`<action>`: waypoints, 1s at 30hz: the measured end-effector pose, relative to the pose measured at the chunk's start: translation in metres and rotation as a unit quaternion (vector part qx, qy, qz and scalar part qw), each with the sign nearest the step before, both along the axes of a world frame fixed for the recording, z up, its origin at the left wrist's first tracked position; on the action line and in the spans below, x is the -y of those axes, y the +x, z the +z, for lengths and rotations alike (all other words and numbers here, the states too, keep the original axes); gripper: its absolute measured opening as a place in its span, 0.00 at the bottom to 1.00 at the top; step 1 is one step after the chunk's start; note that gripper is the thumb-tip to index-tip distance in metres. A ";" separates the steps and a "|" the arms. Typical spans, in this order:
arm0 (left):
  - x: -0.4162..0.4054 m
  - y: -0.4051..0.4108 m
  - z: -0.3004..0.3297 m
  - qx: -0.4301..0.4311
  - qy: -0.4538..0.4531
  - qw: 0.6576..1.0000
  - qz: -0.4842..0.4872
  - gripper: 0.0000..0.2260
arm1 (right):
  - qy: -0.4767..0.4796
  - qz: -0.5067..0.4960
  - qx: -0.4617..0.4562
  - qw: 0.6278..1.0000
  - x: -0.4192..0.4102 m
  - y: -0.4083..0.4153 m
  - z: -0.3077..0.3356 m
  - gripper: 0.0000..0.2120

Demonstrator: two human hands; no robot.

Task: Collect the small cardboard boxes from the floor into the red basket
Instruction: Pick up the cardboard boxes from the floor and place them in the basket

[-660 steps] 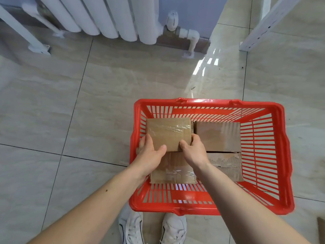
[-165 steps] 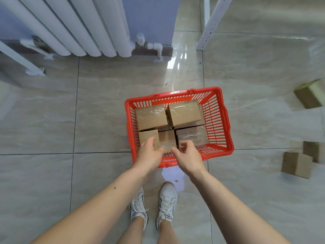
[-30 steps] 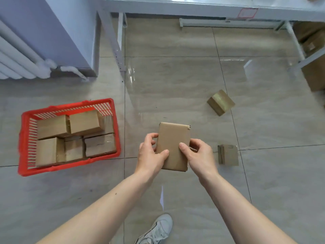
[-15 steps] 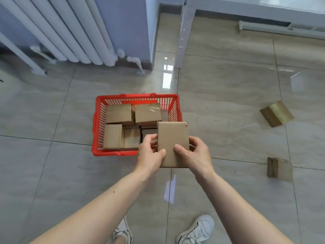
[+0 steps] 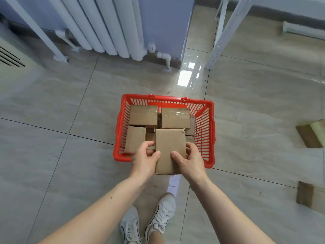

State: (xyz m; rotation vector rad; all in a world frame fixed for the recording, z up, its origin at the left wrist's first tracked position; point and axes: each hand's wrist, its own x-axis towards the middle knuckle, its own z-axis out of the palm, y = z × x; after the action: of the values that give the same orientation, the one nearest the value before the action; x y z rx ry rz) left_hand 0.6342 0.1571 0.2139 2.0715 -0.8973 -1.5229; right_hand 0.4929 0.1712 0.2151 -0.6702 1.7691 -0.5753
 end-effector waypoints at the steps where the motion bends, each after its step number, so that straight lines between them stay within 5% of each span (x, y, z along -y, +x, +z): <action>1: 0.003 0.000 -0.007 -0.001 0.006 1.000 0.004 0.14 | 0.003 0.007 -0.004 1.000 0.004 0.001 -0.006 0.21; 7: 0.013 0.005 -0.058 0.010 0.002 1.000 -0.001 0.19 | 0.007 0.026 -0.027 0.999 0.025 0.013 -0.058 0.22; 15: 0.020 0.026 -0.135 0.160 0.011 0.979 -0.123 0.24 | 0.017 0.032 -0.043 0.998 0.042 0.040 -0.145 0.25; 30: 0.030 0.056 -0.208 0.165 0.016 0.964 -0.207 0.25 | 0.064 0.007 -0.061 0.996 0.048 0.077 -0.229 0.25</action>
State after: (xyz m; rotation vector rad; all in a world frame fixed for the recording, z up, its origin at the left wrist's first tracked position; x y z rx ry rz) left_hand 0.6899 0.1270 0.0059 2.3076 -1.5195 -1.4028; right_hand 0.5704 0.1232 -0.0137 -0.6384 1.8973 -0.4142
